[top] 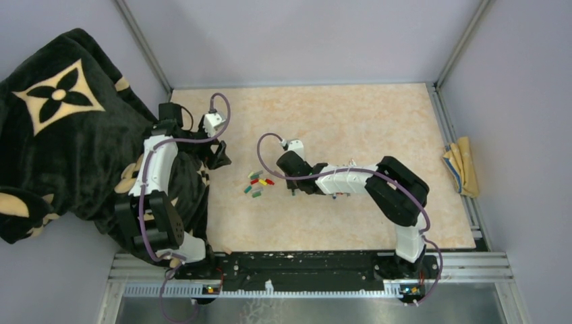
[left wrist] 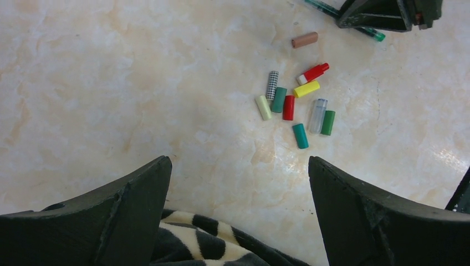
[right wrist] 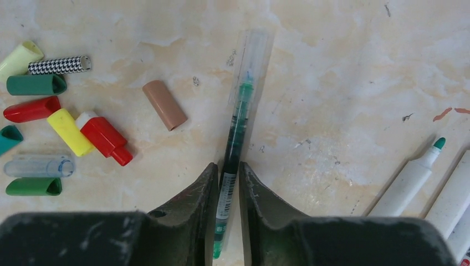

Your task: Open the pen caps

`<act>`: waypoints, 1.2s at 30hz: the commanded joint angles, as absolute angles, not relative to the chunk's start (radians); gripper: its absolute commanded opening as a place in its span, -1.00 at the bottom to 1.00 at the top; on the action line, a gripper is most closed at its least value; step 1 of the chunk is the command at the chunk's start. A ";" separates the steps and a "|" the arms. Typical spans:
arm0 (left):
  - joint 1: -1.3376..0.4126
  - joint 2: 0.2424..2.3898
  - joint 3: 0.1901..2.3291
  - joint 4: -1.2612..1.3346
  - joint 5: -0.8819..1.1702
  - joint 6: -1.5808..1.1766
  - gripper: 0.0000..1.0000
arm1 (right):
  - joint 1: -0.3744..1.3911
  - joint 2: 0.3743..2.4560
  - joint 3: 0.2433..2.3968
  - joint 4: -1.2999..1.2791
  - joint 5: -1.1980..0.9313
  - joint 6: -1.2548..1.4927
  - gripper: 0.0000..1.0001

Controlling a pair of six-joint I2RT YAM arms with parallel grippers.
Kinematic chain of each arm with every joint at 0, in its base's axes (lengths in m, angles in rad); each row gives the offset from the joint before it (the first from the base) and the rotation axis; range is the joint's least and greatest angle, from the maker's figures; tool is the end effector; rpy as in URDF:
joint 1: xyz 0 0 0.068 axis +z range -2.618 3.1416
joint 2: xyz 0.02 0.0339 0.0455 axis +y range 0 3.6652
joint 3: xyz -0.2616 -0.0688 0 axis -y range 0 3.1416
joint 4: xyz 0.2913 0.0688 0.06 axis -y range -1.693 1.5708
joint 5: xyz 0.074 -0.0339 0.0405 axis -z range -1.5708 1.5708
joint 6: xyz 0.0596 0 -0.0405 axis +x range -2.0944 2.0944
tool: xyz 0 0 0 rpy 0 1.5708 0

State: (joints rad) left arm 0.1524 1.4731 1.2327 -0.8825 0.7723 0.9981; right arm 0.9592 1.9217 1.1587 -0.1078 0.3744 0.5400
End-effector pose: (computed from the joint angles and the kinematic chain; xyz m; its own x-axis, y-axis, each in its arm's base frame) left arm 0.3446 0.0108 0.2576 -0.3232 0.5594 -0.7633 0.8517 0.5235 0.0231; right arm 0.2735 0.3521 0.1022 -0.6989 -0.1632 -0.6964 -0.3118 0.9458 0.0913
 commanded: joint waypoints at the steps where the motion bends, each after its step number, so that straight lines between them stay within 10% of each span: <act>1: 0.156 1.500 1.227 -0.958 0.875 1.102 0.97 | 0.947 1.911 1.122 -0.101 0.390 0.522 -0.69; 7: 0.111 1.497 1.153 -0.962 0.907 1.184 0.97 | 0.867 1.767 1.025 -0.044 0.214 0.515 -0.99; 24: -0.247 1.395 1.035 -0.866 0.782 1.408 0.97 | 0.712 1.625 1.016 -0.034 -0.793 0.489 -1.00; 36: -0.391 1.330 0.983 -0.862 0.688 1.458 0.68 | 0.711 1.725 1.091 0.035 -0.944 0.573 -1.00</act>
State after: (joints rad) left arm -0.3500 1.3342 0.9958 -0.8581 0.7002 1.4197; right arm 0.7189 1.7027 1.0218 -0.0200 -0.8711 0.5480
